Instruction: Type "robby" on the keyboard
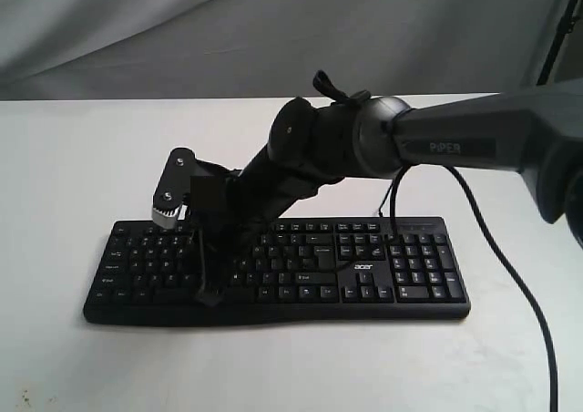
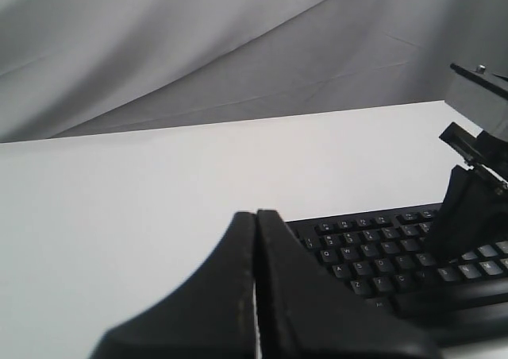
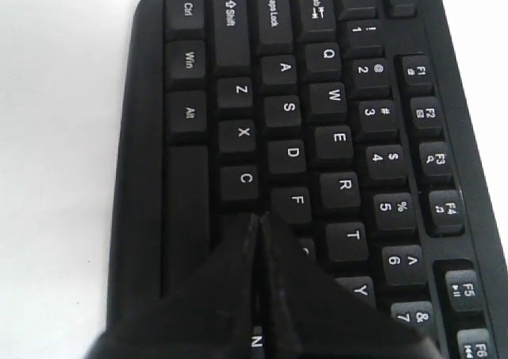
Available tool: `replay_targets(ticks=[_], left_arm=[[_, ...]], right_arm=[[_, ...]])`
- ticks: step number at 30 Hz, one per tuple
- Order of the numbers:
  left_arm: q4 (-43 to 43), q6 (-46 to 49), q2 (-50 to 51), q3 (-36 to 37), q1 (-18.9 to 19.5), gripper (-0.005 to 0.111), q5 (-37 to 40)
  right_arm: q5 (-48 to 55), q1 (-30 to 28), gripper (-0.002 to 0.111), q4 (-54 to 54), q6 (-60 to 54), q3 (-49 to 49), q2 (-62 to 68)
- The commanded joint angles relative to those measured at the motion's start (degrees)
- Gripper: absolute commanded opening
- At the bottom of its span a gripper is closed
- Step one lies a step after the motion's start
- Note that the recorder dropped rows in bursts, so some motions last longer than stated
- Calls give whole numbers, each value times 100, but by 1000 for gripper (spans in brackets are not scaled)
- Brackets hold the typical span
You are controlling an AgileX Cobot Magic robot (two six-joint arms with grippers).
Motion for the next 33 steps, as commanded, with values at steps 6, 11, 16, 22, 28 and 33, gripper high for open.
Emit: replay_targets(ticks=[6,11,16,22,28,33], left_arm=[[27,-16,-20,25,-32,0,-33],[27,-16,-20,25,-32,0,-33],[27,-16,-20,25,-32,0,-33],[27,-16,-20,25,-32,0,-33],[27,-16,-20,25,-32,0,-33],[27,-16,-20,25,-32,0,-33]], right_arm=[[66,17,0,21,1,-2,83],[66,17,0,46,1,-2,134],[66,17,0,46,1,-2,146],[66,17,0,46,1,-2,146],[96,17,0,46,11,-2,229],[144,17,0,34,27,-2,226]])
